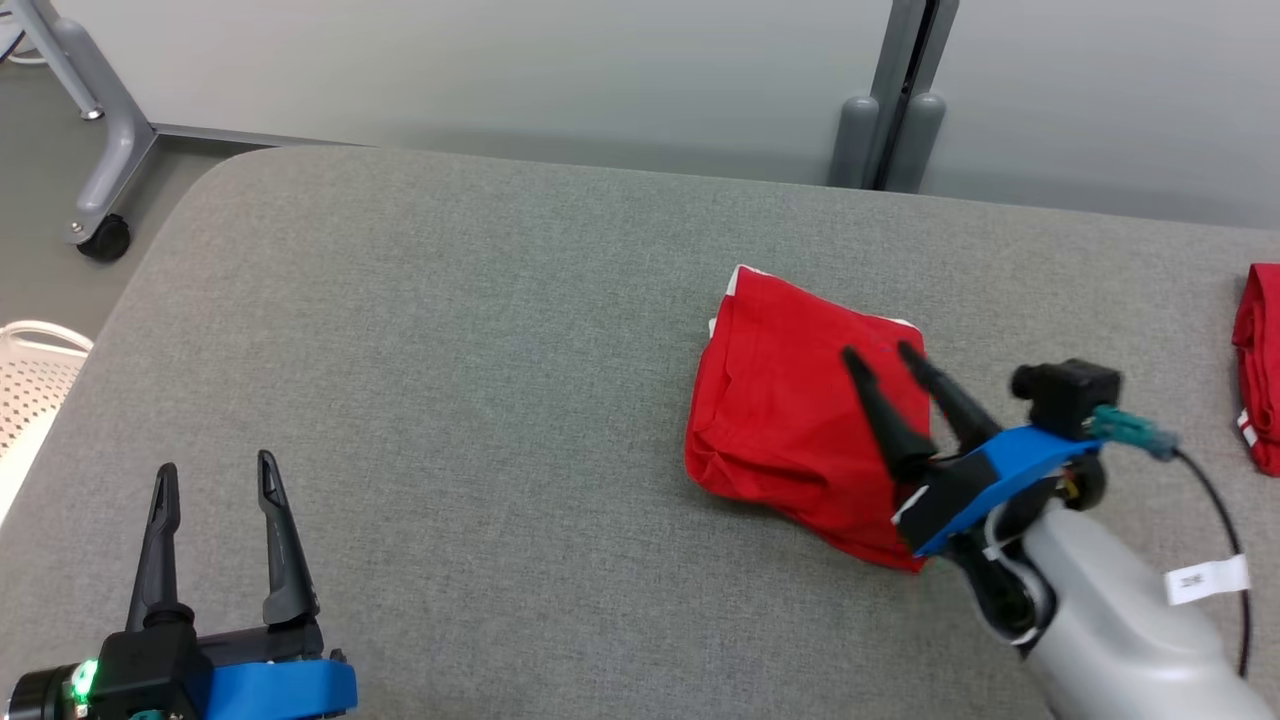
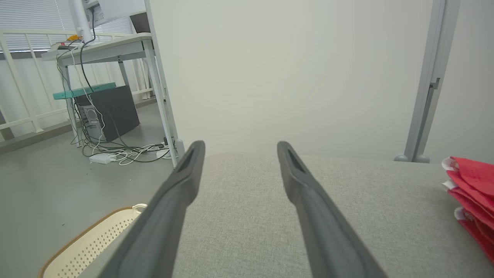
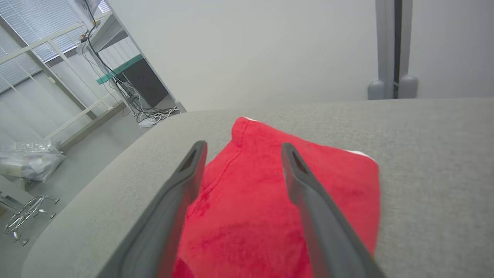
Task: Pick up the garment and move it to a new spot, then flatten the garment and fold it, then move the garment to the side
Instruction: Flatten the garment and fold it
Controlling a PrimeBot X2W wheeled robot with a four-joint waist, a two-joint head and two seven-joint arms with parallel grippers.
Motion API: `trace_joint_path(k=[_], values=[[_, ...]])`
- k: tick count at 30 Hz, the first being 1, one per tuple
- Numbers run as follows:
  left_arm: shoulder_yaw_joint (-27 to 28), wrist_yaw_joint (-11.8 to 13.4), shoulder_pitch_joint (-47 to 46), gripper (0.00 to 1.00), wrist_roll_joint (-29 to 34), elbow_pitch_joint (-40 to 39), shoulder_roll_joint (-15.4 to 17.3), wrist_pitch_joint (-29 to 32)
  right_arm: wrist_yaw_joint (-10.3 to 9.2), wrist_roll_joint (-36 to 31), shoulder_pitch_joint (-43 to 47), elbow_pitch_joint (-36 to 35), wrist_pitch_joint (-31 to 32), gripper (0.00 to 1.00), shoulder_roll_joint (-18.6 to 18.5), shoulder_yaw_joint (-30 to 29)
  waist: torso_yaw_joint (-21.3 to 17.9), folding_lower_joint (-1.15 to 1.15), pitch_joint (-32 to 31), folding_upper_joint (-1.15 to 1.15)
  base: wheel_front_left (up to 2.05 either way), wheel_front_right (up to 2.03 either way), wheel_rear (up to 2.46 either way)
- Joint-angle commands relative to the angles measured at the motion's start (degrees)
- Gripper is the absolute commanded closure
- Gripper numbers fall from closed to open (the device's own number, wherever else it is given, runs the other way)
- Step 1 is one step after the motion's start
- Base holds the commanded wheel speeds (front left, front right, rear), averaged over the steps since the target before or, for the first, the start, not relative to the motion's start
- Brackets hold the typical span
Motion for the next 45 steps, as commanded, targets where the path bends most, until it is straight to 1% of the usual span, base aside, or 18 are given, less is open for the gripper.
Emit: trace_joint_path(k=[1,2,3,4,5,7,12,16,20,27,31,32,33,34,35,40,41,45], values=[[0.3,-0.1,0.1,0.0,0.3,-0.1,0.1,-0.2,0.03,-0.7,0.8,-0.1,-0.4,0.0,-1.3,-1.8,-0.2,0.0,0.0,-0.01,0.0,0.0,0.0],[0.2,-0.2,-0.1,0.0,0.4,-0.1,0.1,-0.2,0.03,-1.3,1.0,0.1,-0.4,0.19,-1.9,-2.8,-0.3,0.0,0.1,-0.01,0.0,0.0,0.0],[0.1,-0.2,-0.3,0.0,0.5,-0.1,0.1,-0.2,0.03,-1.9,1.1,-0.1,-0.4,0.65,-2.2,-4.0,-0.3,0.0,0.2,-0.01,0.0,0.0,0.0],[0.0,-0.2,-0.5,0.0,0.5,-0.2,0.0,-0.2,0.03,-2.4,1.2,-0.2,-0.4,0.92,-2.2,-5.2,-0.4,0.0,0.4,-0.01,0.0,0.0,0.0],[0.0,-0.3,-0.7,0.0,0.6,-0.2,0.0,-0.2,0.03,-3.4,1.6,0.1,-0.4,1.0,-2.4,-6.0,-0.4,0.0,0.6,-0.01,0.0,0.0,0.0],[-0.2,-0.3,-1.2,0.0,0.6,-0.2,0.0,-0.2,0.03,-6.3,1.8,0.7,-0.4,1.0,-2.2,-6.8,-0.4,0.0,0.9,-0.01,0.0,0.0,0.0],[-1.0,-0.5,-1.9,0.0,0.7,0.2,-0.1,-0.2,0.03,-10.9,2.5,3.4,-0.4,1.0,2.0,-6.6,0.1,0.0,1.5,-0.01,0.0,0.0,0.0],[-1.5,-0.7,-2.5,0.0,0.9,0.4,-0.1,-0.2,0.03,-13.3,2.7,5.5,-0.5,1.0,6.6,-3.9,0.6,0.0,1.7,-0.01,0.0,0.0,0.0],[-1.6,-0.7,-2.9,0.0,1.1,0.7,-0.1,-0.2,0.03,-13.8,2.9,6.4,-0.5,1.0,9.7,0.1,0.9,0.0,1.8,-0.01,0.0,0.0,0.0],[-1.5,-0.6,-2.9,0.0,1.0,1.2,0.2,-0.2,0.03,-12.9,2.9,5.1,-0.5,1.0,11.4,6.6,-0.2,0.0,1.2,-0.01,0.0,0.0,0.0],[-0.9,-0.5,-2.6,0.0,0.9,1.5,0.8,-0.2,0.02,-14.2,2.6,0.5,-0.5,1.0,11.0,4.2,-2.2,0.0,0.3,-0.01,0.0,0.0,0.0],[-0.7,-0.4,-2.3,0.0,0.9,1.7,1.0,-0.2,0.03,-14.8,3.1,-1.1,-0.5,0.94,10.5,3.1,-2.8,0.0,0.0,-0.01,0.0,0.0,0.0],[-0.6,-0.3,-2.1,0.0,0.9,1.8,1.0,-0.2,0.02,-15.8,3.7,-2.8,-0.5,0.61,9.7,1.7,-3.3,0.0,-0.4,-0.01,0.0,0.0,0.0],[-0.4,-0.2,-1.8,0.0,0.9,1.9,1.1,-0.2,0.02,-16.7,4.4,-4.7,-0.4,0.19,8.9,0.3,-3.8,0.0,-0.8,-0.01,0.0,0.0,0.0],[-0.3,-0.2,-1.6,0.0,1.0,1.8,1.2,-0.2,0.02,-17.5,5.2,-6.5,-0.4,0.0,8.3,-1.4,-4.3,0.0,-1.1,-0.01,0.0,0.0,0.0],[0.6,0.4,-0.4,0.0,1.0,1.8,1.8,-0.2,0.03,-21.4,9.9,-13.2,-0.4,0.0,5.0,-11.3,-6.7,0.0,-2.7,-0.01,0.0,0.0,0.0],[0.6,0.4,-0.4,0.0,1.0,1.8,1.8,-0.2,0.03,-21.4,9.9,-13.2,-0.4,0.0,5.0,-11.3,-6.7,0.0,-2.7,-0.01,0.0,0.0,0.0],[0.7,0.3,0.6,0.0,1.1,1.9,2.4,-0.2,0.03,-24.5,14.8,-16.2,-0.4,0.0,3.5,-18.9,-8.3,0.0,-4.0,-0.01,0.0,0.0,0.0]])
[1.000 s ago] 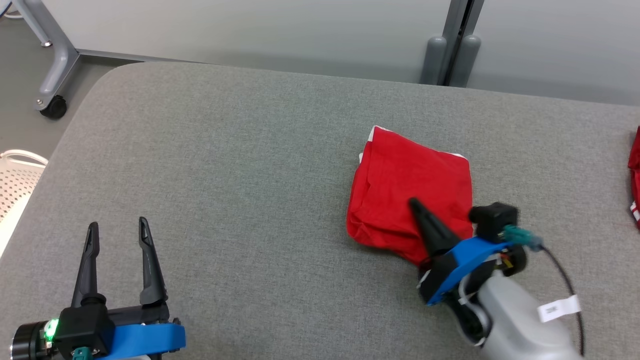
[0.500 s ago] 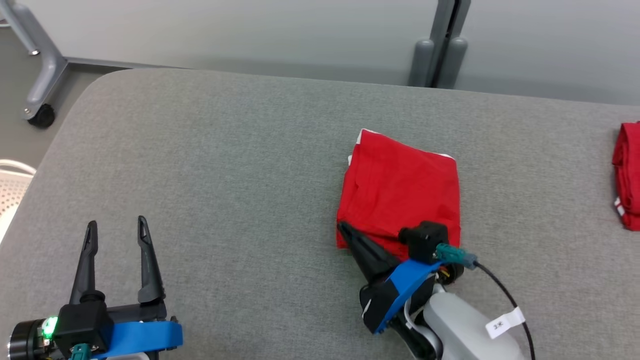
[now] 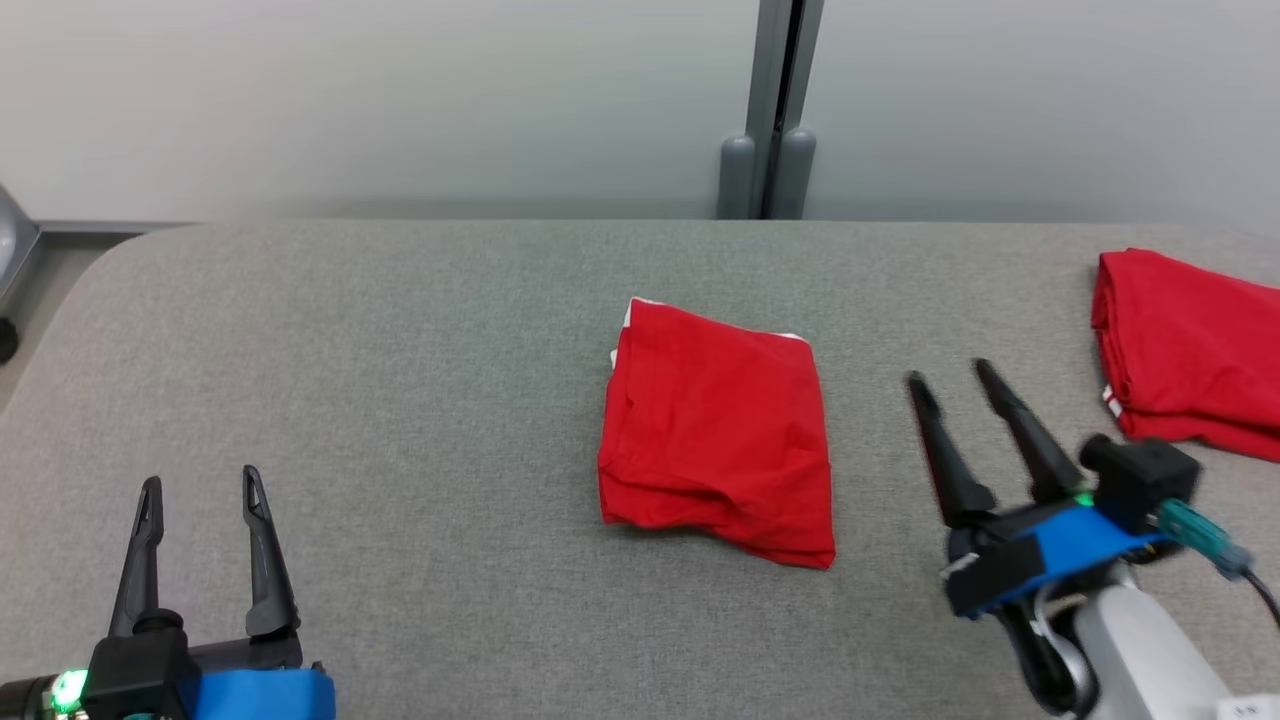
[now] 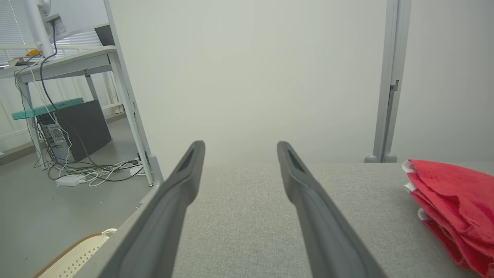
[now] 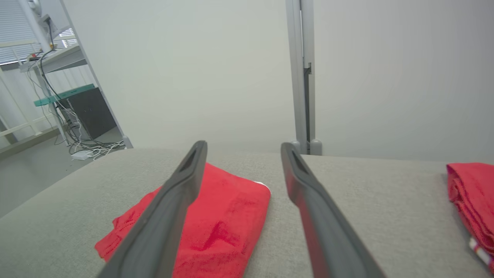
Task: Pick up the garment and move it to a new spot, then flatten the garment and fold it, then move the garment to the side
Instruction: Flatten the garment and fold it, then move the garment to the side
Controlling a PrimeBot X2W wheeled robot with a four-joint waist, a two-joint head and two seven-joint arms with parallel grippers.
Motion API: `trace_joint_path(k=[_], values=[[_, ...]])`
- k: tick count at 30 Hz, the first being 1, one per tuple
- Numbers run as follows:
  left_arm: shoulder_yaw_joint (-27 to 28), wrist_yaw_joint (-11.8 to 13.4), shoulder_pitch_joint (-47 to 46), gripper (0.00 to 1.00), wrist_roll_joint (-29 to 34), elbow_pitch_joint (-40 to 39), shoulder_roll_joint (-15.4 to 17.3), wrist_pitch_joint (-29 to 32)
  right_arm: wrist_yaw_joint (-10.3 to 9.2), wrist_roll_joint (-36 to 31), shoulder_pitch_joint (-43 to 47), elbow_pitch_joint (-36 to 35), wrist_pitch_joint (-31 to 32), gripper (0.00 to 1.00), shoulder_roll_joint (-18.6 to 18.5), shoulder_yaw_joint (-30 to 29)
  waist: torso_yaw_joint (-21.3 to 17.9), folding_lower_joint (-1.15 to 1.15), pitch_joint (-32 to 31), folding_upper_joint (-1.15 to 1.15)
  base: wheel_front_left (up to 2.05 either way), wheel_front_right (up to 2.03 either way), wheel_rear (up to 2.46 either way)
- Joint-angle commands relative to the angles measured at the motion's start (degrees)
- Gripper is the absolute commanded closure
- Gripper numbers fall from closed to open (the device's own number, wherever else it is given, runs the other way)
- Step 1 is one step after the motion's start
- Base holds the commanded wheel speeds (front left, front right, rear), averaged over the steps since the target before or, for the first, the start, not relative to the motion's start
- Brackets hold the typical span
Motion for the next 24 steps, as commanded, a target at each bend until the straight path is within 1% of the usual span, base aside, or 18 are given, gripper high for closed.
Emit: trace_joint_path(k=[1,3,8,11,17,24], values=[[-0.2,0.0,0.6,0.0,0.1,0.1,0.4,-0.2,0.02,-0.8,2.3,-0.8,-0.2,0.0,-0.3,-2.2,-0.9,0.0,-1.1,0.0,0.0,0.0,0.0],[-0.1,0.0,1.1,0.0,0.1,0.2,0.6,-0.2,0.03,-2.8,5.0,-2.1,-0.2,0.0,-0.8,-5.3,-1.5,0.0,-1.8,0.0,0.0,0.0,0.0],[0.0,-0.1,2.2,0.0,-0.1,0.4,1.1,-0.2,0.02,-8.4,10.6,-5.2,-0.1,0.0,-0.5,-11.0,-3.2,0.0,-3.4,0.0,0.0,0.0,0.0],[-0.2,-0.3,2.7,0.0,-0.3,0.9,1.3,-0.2,0.02,-9.9,14.7,-6.9,-0.2,0.0,2.1,-14.1,-4.3,0.0,-4.4,0.0,0.0,0.0,0.0],[-0.6,-0.5,3.1,0.0,-0.4,1.6,1.5,-0.2,0.02,-11.8,18.2,-8.5,1.5,0.0,4.4,-15.6,-5.0,0.0,-5.3,0.0,0.0,0.0,0.0],[-1.1,-2.1,3.8,0.0,-2.1,1.3,2.1,1.4,0.02,-13.5,20.4,-11.8,5.3,0.0,6.1,-16.5,-4.9,0.0,-5.9,0.0,0.0,0.0,0.0]])
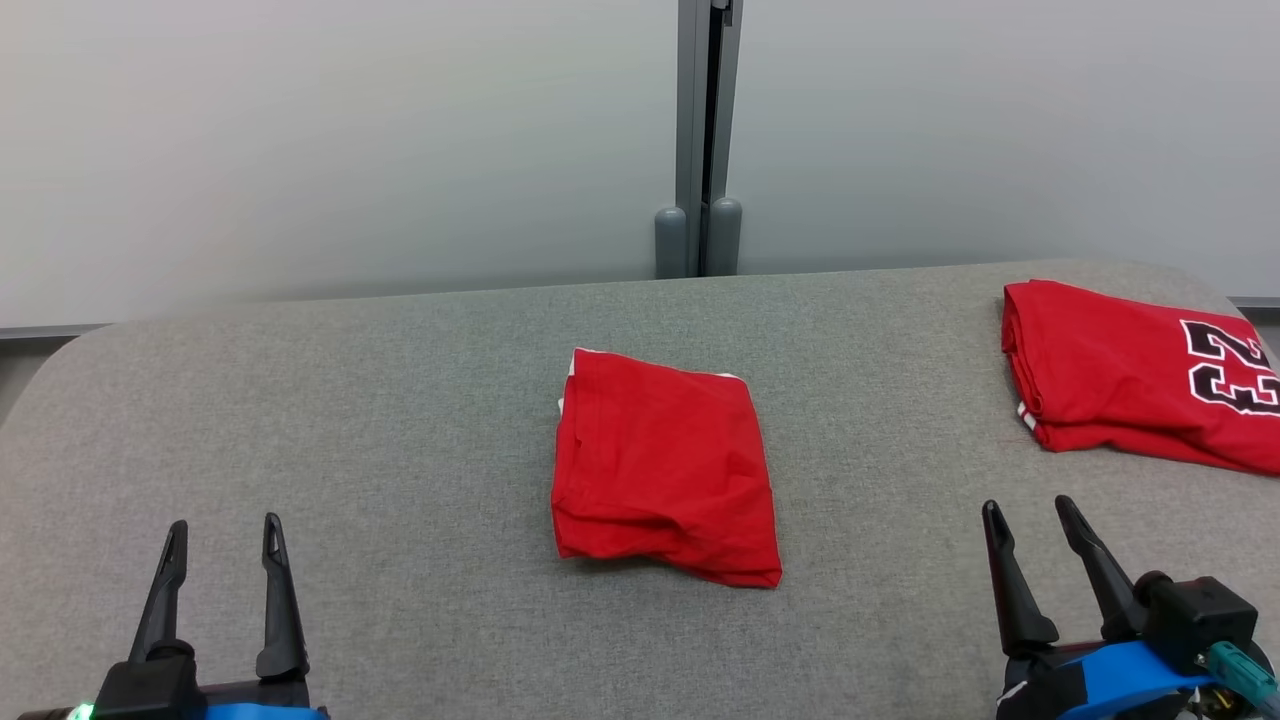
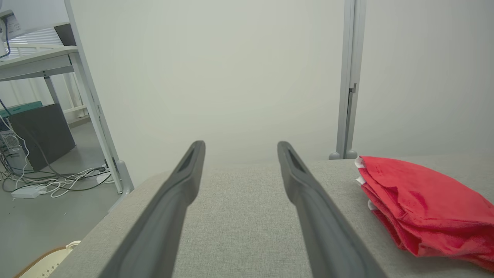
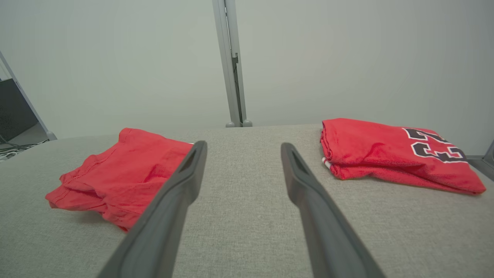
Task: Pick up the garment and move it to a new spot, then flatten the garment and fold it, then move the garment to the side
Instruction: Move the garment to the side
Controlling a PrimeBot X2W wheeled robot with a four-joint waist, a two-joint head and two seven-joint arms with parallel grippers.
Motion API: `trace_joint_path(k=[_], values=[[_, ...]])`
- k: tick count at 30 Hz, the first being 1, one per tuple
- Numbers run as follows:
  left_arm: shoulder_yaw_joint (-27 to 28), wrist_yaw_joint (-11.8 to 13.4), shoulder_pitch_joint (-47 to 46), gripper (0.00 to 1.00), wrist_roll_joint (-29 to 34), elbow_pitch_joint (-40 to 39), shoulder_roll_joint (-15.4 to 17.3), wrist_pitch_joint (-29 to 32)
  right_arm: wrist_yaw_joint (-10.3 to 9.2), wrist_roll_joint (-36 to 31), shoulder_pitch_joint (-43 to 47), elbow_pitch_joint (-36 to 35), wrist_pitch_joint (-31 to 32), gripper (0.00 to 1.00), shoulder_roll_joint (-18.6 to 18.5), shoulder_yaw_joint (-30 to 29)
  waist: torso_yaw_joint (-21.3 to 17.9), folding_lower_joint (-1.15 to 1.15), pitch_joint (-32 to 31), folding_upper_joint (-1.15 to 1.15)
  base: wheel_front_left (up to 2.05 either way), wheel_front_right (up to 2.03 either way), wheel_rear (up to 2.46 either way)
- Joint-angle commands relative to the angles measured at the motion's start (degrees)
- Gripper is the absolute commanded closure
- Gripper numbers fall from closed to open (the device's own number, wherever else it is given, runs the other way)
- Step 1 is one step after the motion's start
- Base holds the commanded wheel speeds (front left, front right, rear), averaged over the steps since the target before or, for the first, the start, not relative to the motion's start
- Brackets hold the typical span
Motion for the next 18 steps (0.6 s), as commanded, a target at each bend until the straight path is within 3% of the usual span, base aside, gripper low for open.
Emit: trace_joint_path(k=[1,10,18], values=[[0.0,-0.5,0.6,0.0,-0.5,-0.4,0.6,0.6,0.01,-0.6,1.2,-0.9,0.7,0.0,0.5,-0.3,0.1,0.0,0.0,0.01,0.0,0.0,0.0],[-1.1,-2.5,0.8,0.0,-2.8,-2.0,1.2,6.2,0.01,-1.3,2.3,-3.3,3.7,0.0,1.2,-1.0,0.9,0.0,0.2,0.01,0.0,0.0,0.0],[-0.9,-1.9,1.2,0.0,-3.8,-4.5,1.6,11.7,0.01,-1.4,2.5,-3.6,5.2,0.0,1.5,-1.3,1.0,0.0,0.3,0.01,0.0,0.0,0.0]])
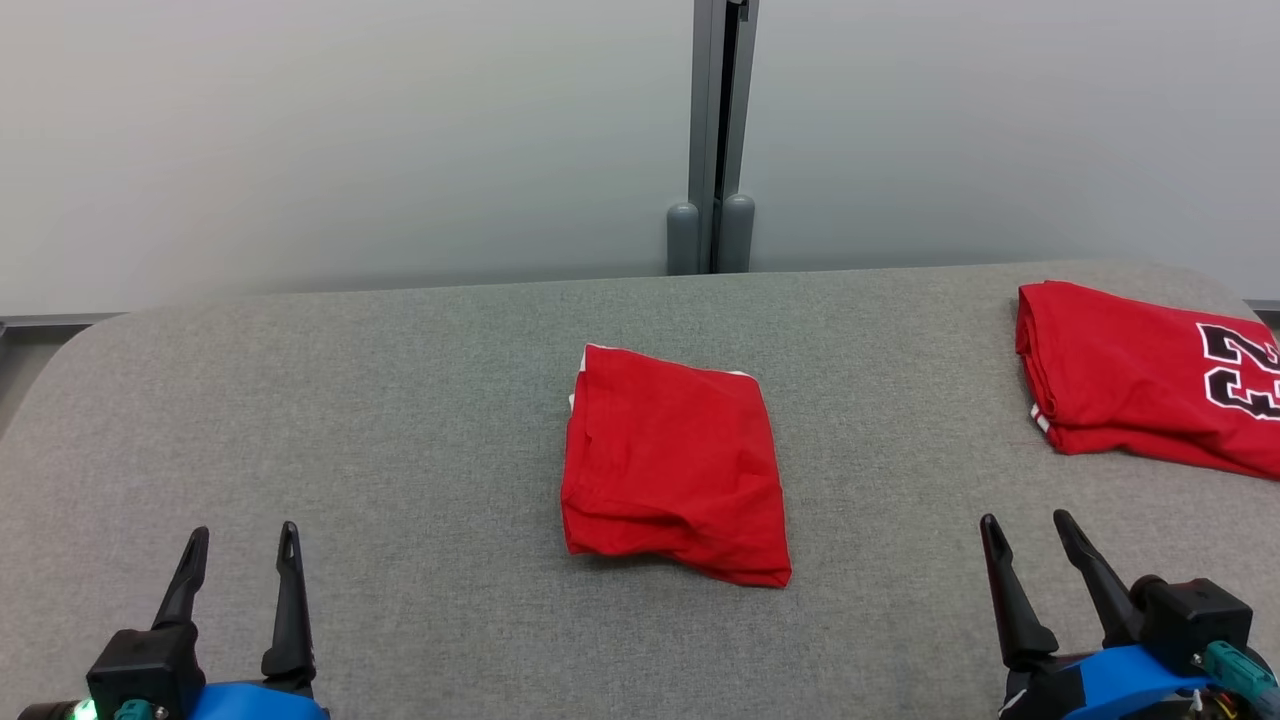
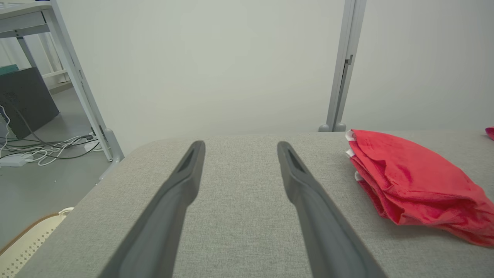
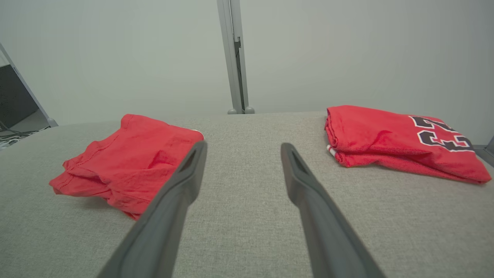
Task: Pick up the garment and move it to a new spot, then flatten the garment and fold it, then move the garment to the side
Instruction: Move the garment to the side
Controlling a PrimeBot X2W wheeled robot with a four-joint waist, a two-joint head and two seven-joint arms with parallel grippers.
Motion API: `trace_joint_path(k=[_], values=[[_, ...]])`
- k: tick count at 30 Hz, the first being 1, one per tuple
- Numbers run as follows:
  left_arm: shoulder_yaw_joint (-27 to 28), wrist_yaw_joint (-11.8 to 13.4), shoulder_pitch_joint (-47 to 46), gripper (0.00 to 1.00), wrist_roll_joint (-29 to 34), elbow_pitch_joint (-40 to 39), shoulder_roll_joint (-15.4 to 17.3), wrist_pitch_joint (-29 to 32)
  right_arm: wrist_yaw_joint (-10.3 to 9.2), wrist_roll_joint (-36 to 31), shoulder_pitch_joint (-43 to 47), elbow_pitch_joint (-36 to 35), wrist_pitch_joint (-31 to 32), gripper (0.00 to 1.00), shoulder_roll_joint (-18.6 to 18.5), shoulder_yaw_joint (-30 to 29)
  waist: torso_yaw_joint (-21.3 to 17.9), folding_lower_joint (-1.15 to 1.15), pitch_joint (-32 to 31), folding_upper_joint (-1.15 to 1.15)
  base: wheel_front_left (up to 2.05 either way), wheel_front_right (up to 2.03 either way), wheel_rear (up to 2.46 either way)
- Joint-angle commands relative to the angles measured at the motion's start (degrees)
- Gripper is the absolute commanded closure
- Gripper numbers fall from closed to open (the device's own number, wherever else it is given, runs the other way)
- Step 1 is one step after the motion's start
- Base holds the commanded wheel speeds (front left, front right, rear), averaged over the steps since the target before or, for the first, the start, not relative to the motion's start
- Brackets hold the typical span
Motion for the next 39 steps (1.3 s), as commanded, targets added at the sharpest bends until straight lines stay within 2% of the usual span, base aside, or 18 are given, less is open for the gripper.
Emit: trace_joint_path(k=[1,30,34,39], values=[[0.1,0.2,0.3,0.0,-0.4,-0.8,0.4,0.7,0.01,-0.2,0.8,-0.2,0.3,0.0,0.2,-0.2,0.0,0.0,-0.1,0.0,0.0,0.0,0.0],[0.4,2.2,1.0,0.0,-1.0,-1.9,2.1,1.7,0.02,-0.9,1.1,0.5,2.2,0.0,0.6,-1.0,0.5,0.0,-0.3,0.0,0.0,0.0,0.0],[0.2,2.5,0.6,0.0,-1.0,-2.0,2.2,1.7,0.02,0.2,-1.0,1.7,2.2,0.0,0.4,0.4,0.7,0.0,-0.1,0.0,0.0,0.0,0.0],[-0.2,2.4,-0.3,0.0,-1.0,-1.8,2.4,1.8,0.01,0.6,-8.2,5.5,1.8,0.0,-1.2,5.9,1.5,0.0,0.5,0.0,0.0,0.0,0.0]])
